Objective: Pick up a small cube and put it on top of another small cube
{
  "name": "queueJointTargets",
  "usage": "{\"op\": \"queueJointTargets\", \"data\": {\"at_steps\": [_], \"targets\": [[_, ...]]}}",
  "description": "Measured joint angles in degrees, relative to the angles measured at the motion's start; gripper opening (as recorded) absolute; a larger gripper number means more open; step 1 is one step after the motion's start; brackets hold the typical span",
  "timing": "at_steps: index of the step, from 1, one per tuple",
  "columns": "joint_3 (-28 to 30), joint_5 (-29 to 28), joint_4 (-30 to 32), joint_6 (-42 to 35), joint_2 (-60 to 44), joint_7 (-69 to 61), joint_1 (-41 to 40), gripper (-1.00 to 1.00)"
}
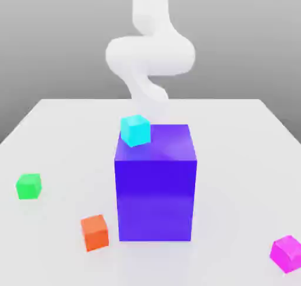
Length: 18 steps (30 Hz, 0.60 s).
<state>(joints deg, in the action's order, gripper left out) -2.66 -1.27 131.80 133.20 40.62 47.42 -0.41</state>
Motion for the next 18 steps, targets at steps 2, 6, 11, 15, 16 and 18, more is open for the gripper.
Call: {"op": "queueJointTargets", "data": {"at_steps": [2,6,11,15,16,18], "targets": [[-2.21,-1.21,0.02,1.21,-4.4,1.44,-0.24,0.0],[-6.45,-3.69,0.07,3.52,-12.72,4.31,-0.65,0.0],[-11.18,-7.43,0.11,6.34,-23.1,8.32,-0.49,0.0],[-14.16,-10.74,0.12,8.52,-31.48,11.79,0.41,0.0],[-14.77,-11.55,0.12,9.07,-33.58,12.64,0.78,0.0],[-15.7,-13.08,0.13,10.17,-37.76,14.27,2.18,0.0]]}}
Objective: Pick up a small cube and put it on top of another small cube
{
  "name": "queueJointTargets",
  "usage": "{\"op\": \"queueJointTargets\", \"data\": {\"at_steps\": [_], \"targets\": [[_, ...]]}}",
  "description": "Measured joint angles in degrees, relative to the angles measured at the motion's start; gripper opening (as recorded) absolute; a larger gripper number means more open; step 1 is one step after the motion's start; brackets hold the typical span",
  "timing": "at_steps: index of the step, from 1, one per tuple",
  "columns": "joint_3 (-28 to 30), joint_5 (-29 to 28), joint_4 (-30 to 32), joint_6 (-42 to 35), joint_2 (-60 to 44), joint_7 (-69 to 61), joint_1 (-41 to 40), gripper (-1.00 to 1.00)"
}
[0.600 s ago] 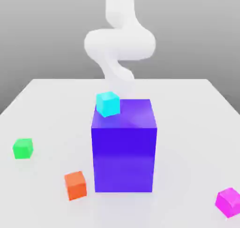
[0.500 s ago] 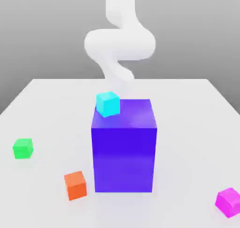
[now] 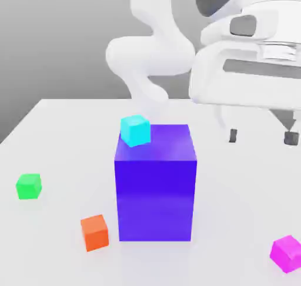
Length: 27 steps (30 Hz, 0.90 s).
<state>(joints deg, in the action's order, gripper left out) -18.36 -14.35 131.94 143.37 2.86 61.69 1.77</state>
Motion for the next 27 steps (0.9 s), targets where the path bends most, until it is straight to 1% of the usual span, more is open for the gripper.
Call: {"op": "queueJointTargets", "data": {"at_steps": [5,12,16,17,23,25,27], "targets": [[-1.12,-2.6,0.09,2.95,-10.18,3.23,3.57,0.0],[-3.18,-3.04,0.29,7.94,-23.56,5.46,7.94,0.0],[0.93,-7.35,-1.51,13.6,-31.88,8.84,11.82,0.0],[1.71,-8.18,-1.84,14.54,-33.21,9.43,12.43,-1.0],[2.14,-8.57,-2.01,15.09,-33.87,9.74,12.8,-1.0],[0.73,-7.17,-1.44,13.5,-31.69,8.72,11.7,-1.0],[-1.5,-4.62,-0.45,10.77,-27.93,6.85,10.01,-1.0]]}}
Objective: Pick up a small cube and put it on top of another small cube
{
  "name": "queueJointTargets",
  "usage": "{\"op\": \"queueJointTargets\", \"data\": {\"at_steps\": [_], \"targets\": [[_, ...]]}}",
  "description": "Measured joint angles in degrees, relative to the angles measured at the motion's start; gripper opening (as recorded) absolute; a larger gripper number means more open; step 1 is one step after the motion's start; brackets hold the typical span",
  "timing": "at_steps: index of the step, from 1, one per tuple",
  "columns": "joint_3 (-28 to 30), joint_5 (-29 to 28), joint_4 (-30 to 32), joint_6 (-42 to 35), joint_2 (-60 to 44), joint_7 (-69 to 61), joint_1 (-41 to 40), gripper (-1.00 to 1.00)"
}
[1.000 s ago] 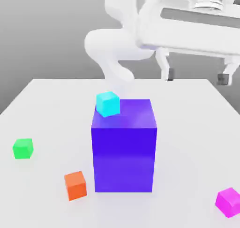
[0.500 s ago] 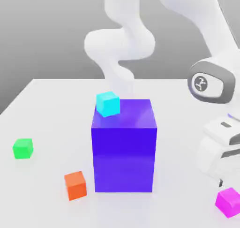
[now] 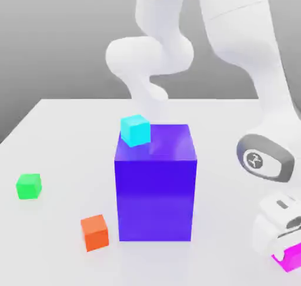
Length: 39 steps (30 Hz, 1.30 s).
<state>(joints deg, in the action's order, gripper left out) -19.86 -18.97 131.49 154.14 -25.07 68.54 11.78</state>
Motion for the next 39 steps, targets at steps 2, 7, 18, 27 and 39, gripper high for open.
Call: {"op": "queueJointTargets", "data": {"at_steps": [2,7,18,27,39], "targets": [[-0.3,1.88,1.3,-1.99,3.23,-1.41,-2.14,-1.0],[6.11,2.74,5.27,-2.67,7.59,-2.12,-9.46,-1.0],[22.01,5.75,14.69,-2.26,17.56,-4.32,-26.58,-1.0],[33.97,12.64,23.35,-1.71,27.41,-9.48,-50.93,-1.0],[34.2,25.65,25.21,9.51,17.85,-18.81,-54.78,1.0]]}}
